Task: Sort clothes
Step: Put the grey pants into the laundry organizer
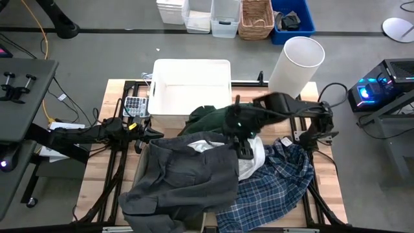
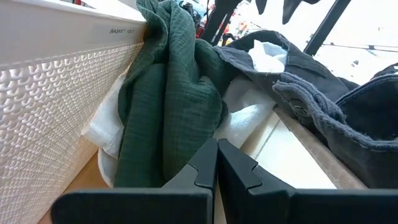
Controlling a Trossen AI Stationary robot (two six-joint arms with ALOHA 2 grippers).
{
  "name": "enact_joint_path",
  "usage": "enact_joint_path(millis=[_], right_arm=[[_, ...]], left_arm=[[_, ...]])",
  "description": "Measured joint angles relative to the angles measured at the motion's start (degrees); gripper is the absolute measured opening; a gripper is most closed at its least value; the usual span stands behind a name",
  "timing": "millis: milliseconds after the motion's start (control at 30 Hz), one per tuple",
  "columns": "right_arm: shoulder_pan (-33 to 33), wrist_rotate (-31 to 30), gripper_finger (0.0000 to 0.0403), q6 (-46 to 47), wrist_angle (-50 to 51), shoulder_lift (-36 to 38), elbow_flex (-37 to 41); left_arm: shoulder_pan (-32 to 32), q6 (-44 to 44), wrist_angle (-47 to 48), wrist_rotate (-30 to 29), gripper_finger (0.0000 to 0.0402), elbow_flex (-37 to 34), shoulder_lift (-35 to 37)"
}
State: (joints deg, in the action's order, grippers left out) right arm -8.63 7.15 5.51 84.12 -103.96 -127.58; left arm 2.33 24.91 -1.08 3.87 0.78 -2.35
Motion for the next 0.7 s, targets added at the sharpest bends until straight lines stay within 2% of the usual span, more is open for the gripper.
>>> enact_joint_path(millis=[100,233,367,500,567,633,700], right_arm=[[1.2,5.8,0.0206,-2.1,0.2,-0.9,0.1],[2.0,6.0,0.0206,-7.0,0.7,-2.2,0.0],[2.7,9.2,0.0206,-11.5,1.9,-4.6,0.1],[2.8,7.8,0.0206,-15.6,3.6,-6.7,0.0],[2.9,9.1,0.0205,-17.0,3.7,-7.8,0.1],[2.7,12.0,0.0196,-17.4,3.4,-8.6,0.1],[1.5,12.9,0.0160,-17.3,3.4,-8.9,0.0]], left_arm=[[0.0,0.0,0.0,0.0,0.0001,0.0,0.0],[0.0,0.0,0.0,0.0,0.0001,0.0,0.0],[0.0,0.0,0.1,0.0,0.0001,0.0,0.0],[0.0,0.0,0.1,0.0,0.0001,0.0,0.0],[0.0,0.0,0.0,0.0,0.0001,0.0,0.0],[0.0,0.0,0.0,0.0,0.0001,0.0,0.0],[0.0,0.0,0.0,0.0,0.0001,0.0,0.0]])
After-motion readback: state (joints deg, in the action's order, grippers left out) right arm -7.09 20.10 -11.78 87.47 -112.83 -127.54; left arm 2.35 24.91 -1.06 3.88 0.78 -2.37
